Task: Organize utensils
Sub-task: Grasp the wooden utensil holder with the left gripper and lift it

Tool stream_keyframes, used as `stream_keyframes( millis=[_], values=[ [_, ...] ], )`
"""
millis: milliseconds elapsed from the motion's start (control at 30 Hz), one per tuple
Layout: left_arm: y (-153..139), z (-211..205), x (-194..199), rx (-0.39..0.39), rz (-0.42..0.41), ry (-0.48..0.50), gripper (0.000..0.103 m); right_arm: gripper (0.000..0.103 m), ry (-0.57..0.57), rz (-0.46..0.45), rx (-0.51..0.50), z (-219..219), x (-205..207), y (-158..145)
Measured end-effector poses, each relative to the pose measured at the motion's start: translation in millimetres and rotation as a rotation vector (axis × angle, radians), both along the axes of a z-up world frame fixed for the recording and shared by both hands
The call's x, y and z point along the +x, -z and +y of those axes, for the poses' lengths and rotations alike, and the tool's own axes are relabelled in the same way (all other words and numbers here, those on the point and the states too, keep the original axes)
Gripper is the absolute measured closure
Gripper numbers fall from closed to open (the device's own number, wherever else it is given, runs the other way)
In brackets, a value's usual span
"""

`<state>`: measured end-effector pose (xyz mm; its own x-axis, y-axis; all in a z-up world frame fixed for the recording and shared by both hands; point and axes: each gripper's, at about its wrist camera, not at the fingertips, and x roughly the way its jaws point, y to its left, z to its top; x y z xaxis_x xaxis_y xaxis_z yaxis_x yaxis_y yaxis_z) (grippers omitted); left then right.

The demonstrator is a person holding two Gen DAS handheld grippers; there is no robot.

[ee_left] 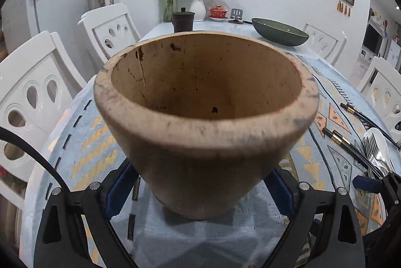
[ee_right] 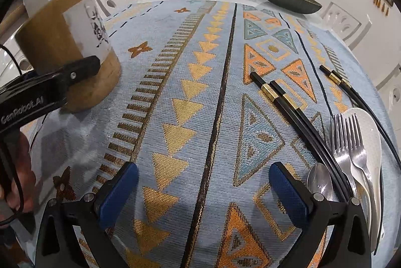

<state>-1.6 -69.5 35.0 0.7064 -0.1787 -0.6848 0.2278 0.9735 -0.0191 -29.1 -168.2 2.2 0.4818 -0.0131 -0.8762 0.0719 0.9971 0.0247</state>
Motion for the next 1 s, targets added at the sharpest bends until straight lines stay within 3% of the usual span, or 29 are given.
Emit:
stream_keyframes(
  millis=[200, 367, 600, 900, 1000],
  values=[
    [4.2, 1.2, 1.3, -0.005, -0.013, -0.006, 0.008, 0.000, -0.020, 0.078, 0.016, -2.9, 5.5, 0.1],
    [12.7, 3.2, 6.3, -0.015, 0.039, -0.001, 0.008, 0.000, -0.011, 0.104, 0.017, -2.2, -0.8, -0.9],
    [10.7, 3.3, -6.3, -0.008, 0.036, -0.009, 0.009, 0.000, -0.068, 0.279, 0.040, -6.7, 9.5, -2.7],
    [12.8, 2.9, -23.7, 0.028, 0.083, -0.019, 0.009, 0.000, -0.100, 0.251, -0.001, -2.6, -8.2, -8.6],
    [17.1, 7.5, -27.5, 0.025, 0.132, -0.018, 0.009, 0.001, -0.067, 0.181, -0.048, -5.1, -15.8, -13.1]
  ],
)
